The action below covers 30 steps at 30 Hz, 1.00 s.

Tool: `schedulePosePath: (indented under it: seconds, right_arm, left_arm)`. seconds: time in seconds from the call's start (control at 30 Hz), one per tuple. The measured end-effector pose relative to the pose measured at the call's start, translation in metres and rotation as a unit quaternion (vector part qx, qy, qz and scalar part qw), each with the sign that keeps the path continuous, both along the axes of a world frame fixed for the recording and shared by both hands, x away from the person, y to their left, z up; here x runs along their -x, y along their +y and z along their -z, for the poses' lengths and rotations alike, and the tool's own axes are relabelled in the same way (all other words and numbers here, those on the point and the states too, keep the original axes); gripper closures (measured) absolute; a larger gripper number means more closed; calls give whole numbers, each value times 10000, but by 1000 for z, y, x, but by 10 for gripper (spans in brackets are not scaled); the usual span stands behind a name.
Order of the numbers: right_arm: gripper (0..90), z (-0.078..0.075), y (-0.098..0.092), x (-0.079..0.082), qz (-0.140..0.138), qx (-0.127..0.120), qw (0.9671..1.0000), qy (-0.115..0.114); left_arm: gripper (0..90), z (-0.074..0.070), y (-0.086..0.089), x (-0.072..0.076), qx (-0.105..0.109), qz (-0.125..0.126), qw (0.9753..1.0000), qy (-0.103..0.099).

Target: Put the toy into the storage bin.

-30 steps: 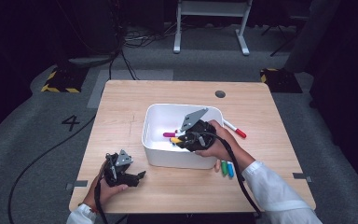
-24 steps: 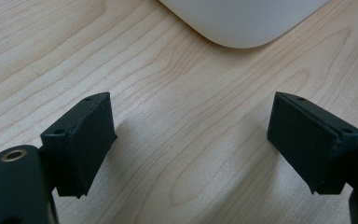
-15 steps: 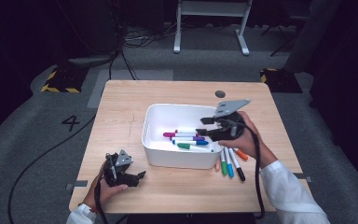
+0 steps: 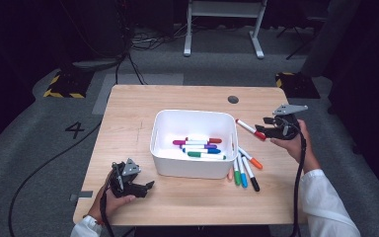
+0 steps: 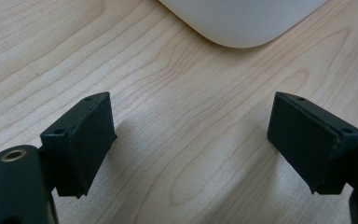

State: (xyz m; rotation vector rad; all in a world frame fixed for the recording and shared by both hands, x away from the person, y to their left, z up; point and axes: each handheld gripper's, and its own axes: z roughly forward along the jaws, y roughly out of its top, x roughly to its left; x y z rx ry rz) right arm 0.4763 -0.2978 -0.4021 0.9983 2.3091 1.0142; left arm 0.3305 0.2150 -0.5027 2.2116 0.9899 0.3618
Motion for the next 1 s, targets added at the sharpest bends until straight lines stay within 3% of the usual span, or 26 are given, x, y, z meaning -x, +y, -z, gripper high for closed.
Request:
schedulePosePath:
  seconds: [0.1, 0.3, 0.5, 0.63, 0.83, 1.0]
  right_arm:
    - [487, 22, -9, -12, 225, 140, 9995, 150]
    - [483, 58, -25, -36, 644, 111, 9967, 490]
    - [490, 80, -38, -52, 1001, 144, 9922, 732]
    - [580, 86, -43, -56, 1098, -28, 9909, 780]
    - [742, 85, -42, -54, 1041, 39, 9917, 754]
    - [752, 85, -39, -50, 978, 55, 9924, 748]
  left_arm:
    - [150, 0, 0, 0, -1, -6, 10000, -14]
    - [150, 0, 0, 1, -16, 36, 10000, -33]
    - [150, 0, 0, 2, 2, 77, 10000, 13]
    - [150, 0, 0, 2, 14, 75, 10000, -10]
    - [150, 0, 0, 3, 6, 44, 10000, -11]
    - [150, 0, 0, 3, 6, 44, 10000, -9]
